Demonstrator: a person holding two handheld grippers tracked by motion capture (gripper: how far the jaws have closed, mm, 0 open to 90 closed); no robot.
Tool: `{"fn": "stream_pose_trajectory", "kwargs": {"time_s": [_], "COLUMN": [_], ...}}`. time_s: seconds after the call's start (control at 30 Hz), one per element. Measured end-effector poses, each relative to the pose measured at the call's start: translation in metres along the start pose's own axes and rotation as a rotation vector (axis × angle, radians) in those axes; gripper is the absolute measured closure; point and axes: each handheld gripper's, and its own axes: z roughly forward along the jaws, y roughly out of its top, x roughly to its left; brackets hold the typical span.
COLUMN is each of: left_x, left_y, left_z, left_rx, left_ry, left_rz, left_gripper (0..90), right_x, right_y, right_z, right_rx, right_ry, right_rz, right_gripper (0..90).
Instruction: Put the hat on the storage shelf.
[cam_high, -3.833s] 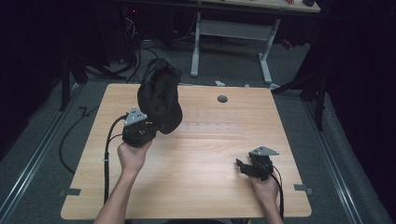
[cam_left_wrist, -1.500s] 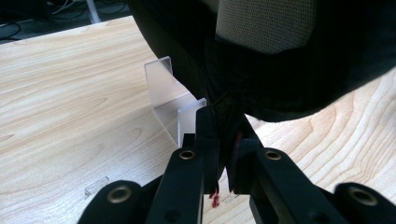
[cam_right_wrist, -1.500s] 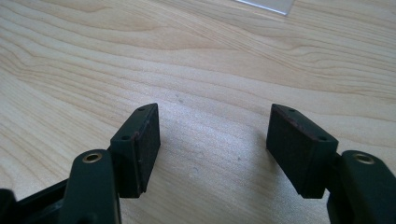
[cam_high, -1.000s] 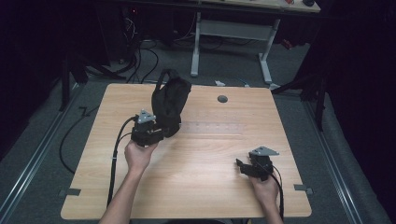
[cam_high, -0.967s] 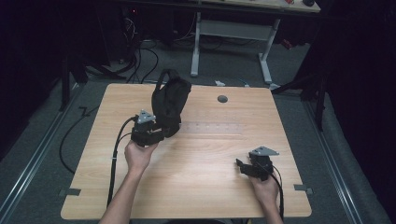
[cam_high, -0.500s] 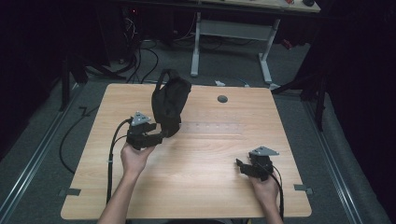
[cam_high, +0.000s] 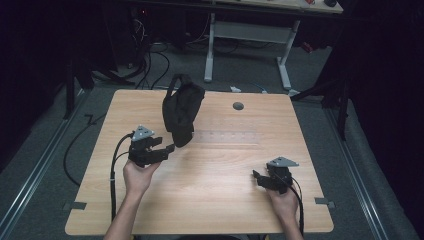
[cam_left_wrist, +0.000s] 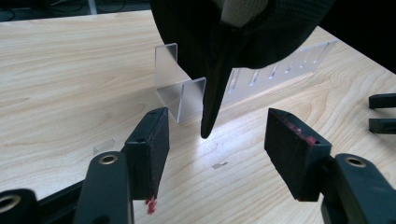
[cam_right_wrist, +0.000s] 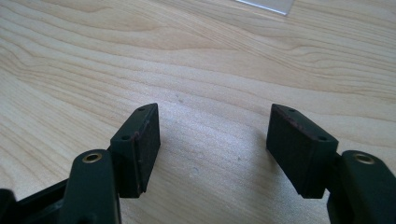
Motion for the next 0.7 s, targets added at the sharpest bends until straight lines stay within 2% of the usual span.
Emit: {"fn": "stream_pose_trajectory", "kwargs": {"time_s": [0.7], "left_x": [0.007], "left_y": [-0.017], "left_z": [-0.025], "left_rx": [0.014], "left_ry": [0.008], "left_rz": [-0.036], "left_gripper": [38.7], "right_x": [0.0], "right_y": [0.0], "right_z": [0.0], "right_rx": [0.0], "right_ry": [0.0], "right_rz": [0.0], "right_gripper": [35.2]}}
